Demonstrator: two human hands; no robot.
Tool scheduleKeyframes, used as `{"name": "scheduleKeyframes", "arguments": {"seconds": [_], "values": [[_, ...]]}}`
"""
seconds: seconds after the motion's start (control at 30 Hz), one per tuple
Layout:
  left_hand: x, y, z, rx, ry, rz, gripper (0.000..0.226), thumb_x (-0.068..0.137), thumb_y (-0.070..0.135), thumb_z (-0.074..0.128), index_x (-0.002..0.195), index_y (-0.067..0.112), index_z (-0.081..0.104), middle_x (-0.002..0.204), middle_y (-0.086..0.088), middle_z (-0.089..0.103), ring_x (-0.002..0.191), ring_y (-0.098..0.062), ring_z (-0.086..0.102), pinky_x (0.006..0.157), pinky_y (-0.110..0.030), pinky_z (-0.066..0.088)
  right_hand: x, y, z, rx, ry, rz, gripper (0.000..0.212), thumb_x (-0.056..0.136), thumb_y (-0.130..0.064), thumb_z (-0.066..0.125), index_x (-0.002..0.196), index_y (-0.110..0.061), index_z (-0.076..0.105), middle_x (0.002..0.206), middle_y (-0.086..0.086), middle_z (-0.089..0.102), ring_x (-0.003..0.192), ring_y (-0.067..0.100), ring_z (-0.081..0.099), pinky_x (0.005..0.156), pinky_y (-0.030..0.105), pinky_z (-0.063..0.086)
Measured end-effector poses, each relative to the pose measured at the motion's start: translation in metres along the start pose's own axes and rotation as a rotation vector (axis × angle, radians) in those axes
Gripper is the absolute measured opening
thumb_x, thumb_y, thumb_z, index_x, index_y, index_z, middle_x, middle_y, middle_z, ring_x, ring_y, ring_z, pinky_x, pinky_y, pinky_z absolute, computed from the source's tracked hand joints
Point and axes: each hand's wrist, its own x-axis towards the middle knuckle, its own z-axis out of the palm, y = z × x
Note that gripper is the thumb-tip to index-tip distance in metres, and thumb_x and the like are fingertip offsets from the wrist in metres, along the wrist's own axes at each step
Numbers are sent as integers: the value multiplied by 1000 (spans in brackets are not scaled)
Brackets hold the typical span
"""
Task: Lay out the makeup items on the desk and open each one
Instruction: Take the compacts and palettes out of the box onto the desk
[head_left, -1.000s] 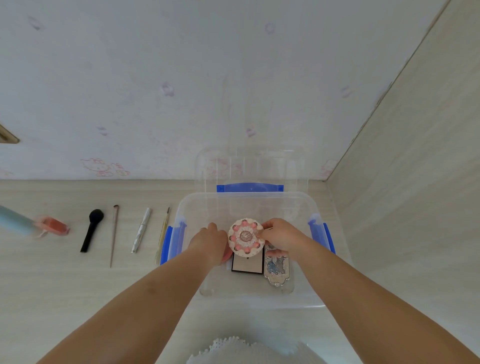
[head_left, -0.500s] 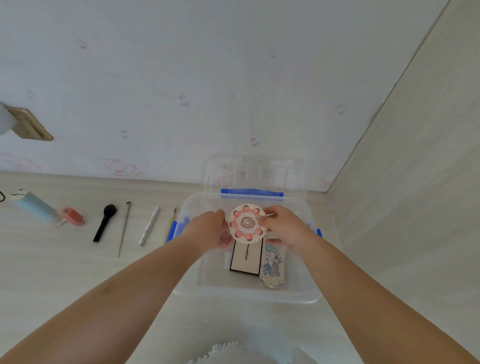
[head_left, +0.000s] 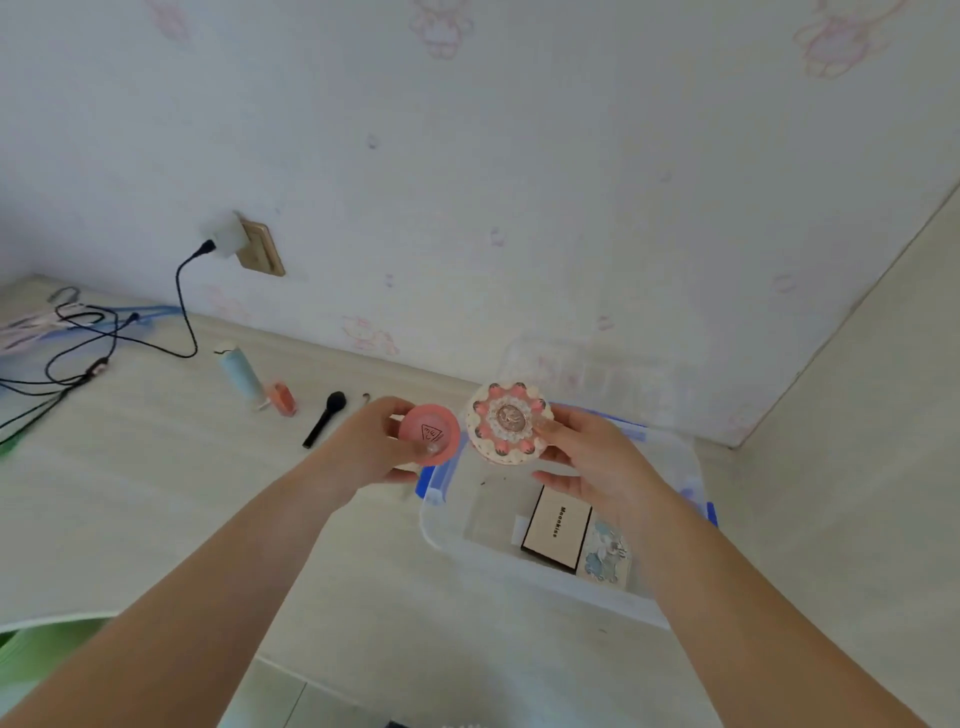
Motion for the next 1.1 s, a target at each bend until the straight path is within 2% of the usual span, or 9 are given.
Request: {"name": "scheduleKeyframes", "arguments": {"seconds": [0.13, 0.2, 0.37, 0.5, 0.63, 0.73, 0.83, 0.97, 1.1], "values": [[-11, -23, -31, -132, 53, -38, 29, 81, 6, 69, 103, 21, 56, 98, -4, 64, 89, -13, 64, 65, -28, 58, 2, 0, 32, -60, -52, -34, 10, 90, -27, 60, 96, -25, 67, 97, -2, 70, 90, 12, 64, 66, 26, 56], [-14, -38, -53, -201, 80, -60, 29, 82, 6, 67, 104, 21, 57, 101, -6, 64, 92, -13, 65, 64, -27, 58, 9, -2, 52, -82, -76, -51, 11, 89, -26, 60, 98, -24, 67, 96, -2, 70, 86, 9, 65, 63, 24, 56], [-13, -83, -116, -331, 213, -122, 25, 82, 9, 69, 103, 19, 59, 104, -7, 67, 92, -16, 68, 65, -29, 57, 32, -8, 117, -110, -132, -18, 28, 88, -24, 62, 115, -14, 59, 104, 8, 65, 84, 12, 61, 62, 28, 58], [0, -118, -167, -396, 292, -208, 23, 83, 9, 68, 104, 12, 59, 108, -9, 66, 96, -20, 65, 71, -30, 54, 57, -4, 178, -158, -180, 33, 31, 88, -24, 62, 115, -12, 55, 105, 7, 63, 82, 13, 60, 62, 31, 58], [30, -145, -217, -400, 329, -268, 28, 84, 9, 67, 111, 10, 58, 111, -10, 64, 97, -21, 62, 74, -29, 52, 91, 16, 237, -225, -164, 103, 24, 89, -26, 62, 110, -17, 53, 101, 4, 62, 83, 11, 59, 68, 32, 58], [59, -163, -251, -347, 295, -320, 32, 84, 10, 67, 115, 11, 58, 110, -9, 63, 96, -21, 60, 76, -28, 52, 116, 43, 278, -248, -114, 203, 22, 88, -25, 62, 106, -21, 51, 98, 4, 61, 83, 12, 59, 70, 31, 57], [88, -181, -279, -257, 255, -370, 31, 83, 10, 68, 113, 12, 60, 106, -9, 64, 93, -20, 60, 77, -30, 52, 135, 71, 311, -292, -51, 302, 23, 89, -23, 61, 108, -22, 50, 105, 7, 61, 86, 15, 61, 66, 27, 56], [116, -199, -303, -151, 169, -395, 29, 82, 0, 63, 109, 9, 62, 94, -10, 64, 82, -24, 57, 68, -28, 50, 152, 94, 340, -269, 27, 411, 22, 88, -21, 61, 107, -21, 49, 103, 6, 62, 87, 16, 61, 66, 25, 55], [135, -209, -321, 11, 76, -366, 27, 82, 1, 63, 106, 11, 66, 86, -7, 65, 74, -23, 57, 65, -28, 49, 162, 106, 355, -268, 73, 447, 22, 88, -18, 59, 108, -19, 50, 106, 2, 61, 92, 17, 62, 65, 24, 54]]}}
